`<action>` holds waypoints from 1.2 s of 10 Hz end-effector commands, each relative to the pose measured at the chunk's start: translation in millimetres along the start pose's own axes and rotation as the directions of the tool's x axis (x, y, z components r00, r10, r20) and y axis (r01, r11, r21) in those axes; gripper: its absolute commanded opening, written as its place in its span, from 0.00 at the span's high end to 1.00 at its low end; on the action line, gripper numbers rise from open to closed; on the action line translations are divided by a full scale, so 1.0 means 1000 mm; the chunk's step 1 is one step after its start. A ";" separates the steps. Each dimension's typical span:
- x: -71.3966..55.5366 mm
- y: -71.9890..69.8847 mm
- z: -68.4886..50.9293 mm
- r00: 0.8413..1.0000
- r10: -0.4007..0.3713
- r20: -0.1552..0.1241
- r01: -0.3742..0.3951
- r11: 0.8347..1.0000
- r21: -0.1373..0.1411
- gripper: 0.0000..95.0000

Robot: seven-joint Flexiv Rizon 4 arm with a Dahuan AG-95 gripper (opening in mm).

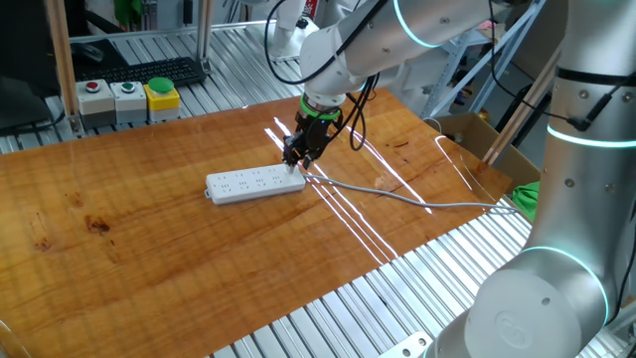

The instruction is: Turn on the power strip by pressing the button

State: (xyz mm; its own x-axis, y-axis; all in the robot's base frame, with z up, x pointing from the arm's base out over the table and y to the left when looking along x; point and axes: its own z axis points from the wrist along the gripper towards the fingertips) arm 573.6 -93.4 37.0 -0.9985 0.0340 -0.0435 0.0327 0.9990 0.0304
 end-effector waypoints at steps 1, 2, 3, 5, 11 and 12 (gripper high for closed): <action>0.000 0.000 0.002 1.000 -0.002 -0.001 0.002 1.000 -0.002 0.60; 0.000 0.000 0.003 1.000 -0.003 0.000 0.003 1.000 -0.002 0.60; 0.001 0.000 0.004 1.000 -0.003 0.000 0.003 1.000 -0.003 0.60; 0.001 -0.001 0.006 1.000 -0.003 -0.001 0.003 1.000 -0.004 0.60; 0.005 -0.001 0.015 1.000 -0.002 0.015 0.002 1.000 -0.016 0.60; 0.003 -0.001 0.014 1.000 -0.003 0.017 0.004 1.000 -0.027 0.60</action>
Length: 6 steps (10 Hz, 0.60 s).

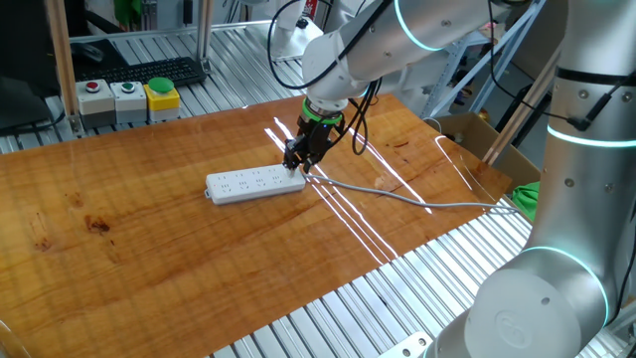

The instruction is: Turn on the power strip by pressing the button

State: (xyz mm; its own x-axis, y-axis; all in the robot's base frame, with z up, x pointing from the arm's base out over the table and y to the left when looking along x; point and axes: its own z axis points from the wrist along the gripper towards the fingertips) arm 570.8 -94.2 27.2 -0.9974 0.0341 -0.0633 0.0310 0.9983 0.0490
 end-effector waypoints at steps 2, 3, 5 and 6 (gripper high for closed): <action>-0.001 0.000 0.004 1.000 0.000 0.002 0.000 1.000 -0.009 0.60; -0.001 0.000 0.004 1.000 -0.002 0.002 0.002 1.000 -0.004 0.60; -0.004 -0.001 0.001 1.000 -0.003 0.000 0.003 1.000 0.020 0.40; -0.005 -0.002 -0.001 1.000 -0.002 0.000 0.002 0.999 0.033 0.40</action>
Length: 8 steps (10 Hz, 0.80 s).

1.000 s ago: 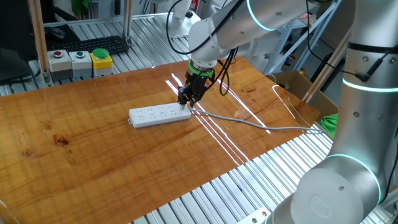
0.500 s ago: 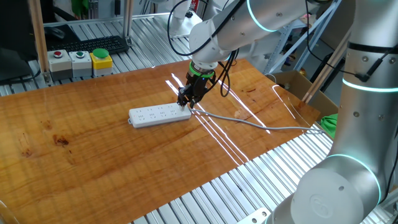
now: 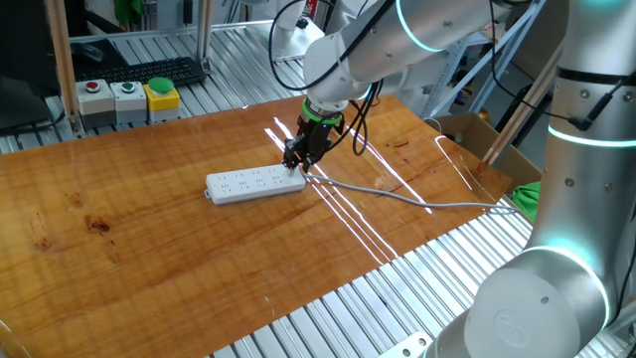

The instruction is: Turn on the power strip by pressing the button

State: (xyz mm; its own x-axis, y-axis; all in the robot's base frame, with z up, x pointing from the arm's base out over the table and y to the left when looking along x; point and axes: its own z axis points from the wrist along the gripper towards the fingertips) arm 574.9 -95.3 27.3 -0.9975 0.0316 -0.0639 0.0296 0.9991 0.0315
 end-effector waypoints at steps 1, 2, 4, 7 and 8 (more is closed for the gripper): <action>-0.001 -0.001 -0.001 1.000 -0.001 0.000 0.001 0.999 0.033 0.40; 0.000 -0.001 0.000 1.000 0.004 0.001 -0.004 0.999 0.034 0.40; 0.000 -0.002 0.000 1.000 0.009 -0.001 -0.009 1.000 0.022 0.40; 0.002 -0.005 0.001 1.000 0.009 -0.003 -0.009 1.000 0.018 0.40; 0.003 -0.006 0.001 1.000 0.011 -0.003 -0.011 1.000 0.012 0.40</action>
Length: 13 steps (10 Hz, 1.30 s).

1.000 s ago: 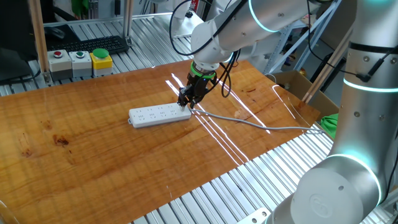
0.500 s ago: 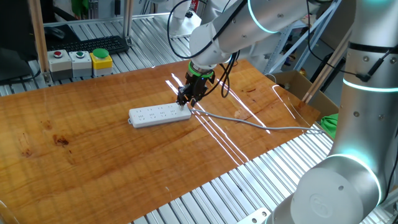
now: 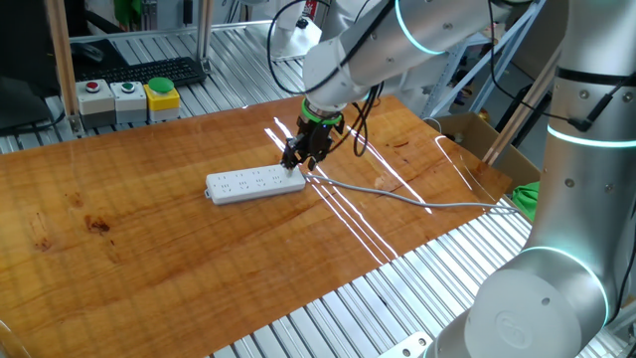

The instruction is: Turn on the power strip by pressing the button

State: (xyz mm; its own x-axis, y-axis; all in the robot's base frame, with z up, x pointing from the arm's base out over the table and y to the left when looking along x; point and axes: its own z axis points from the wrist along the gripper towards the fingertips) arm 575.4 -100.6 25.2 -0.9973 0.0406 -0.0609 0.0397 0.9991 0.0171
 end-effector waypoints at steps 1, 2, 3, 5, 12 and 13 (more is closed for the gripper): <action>0.002 -0.001 -0.003 1.000 0.004 -0.001 -0.004 1.000 -0.006 0.40; 0.001 -0.001 -0.007 1.000 0.003 -0.006 -0.003 1.000 -0.006 0.40; 0.002 -0.002 -0.004 1.000 0.004 -0.003 -0.004 1.000 -0.004 0.40; 0.004 -0.001 0.000 1.000 0.004 -0.002 -0.004 1.000 -0.006 0.40; 0.000 -0.002 -0.013 0.999 0.026 -0.031 -0.026 0.999 -0.026 0.20; -0.001 -0.002 -0.014 0.999 0.025 -0.035 -0.026 0.999 -0.033 0.20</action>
State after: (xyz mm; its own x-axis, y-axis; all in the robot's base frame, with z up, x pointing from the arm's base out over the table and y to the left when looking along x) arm 573.7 -103.7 42.1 -0.9977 0.0648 -0.0215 0.0635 0.9964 0.0559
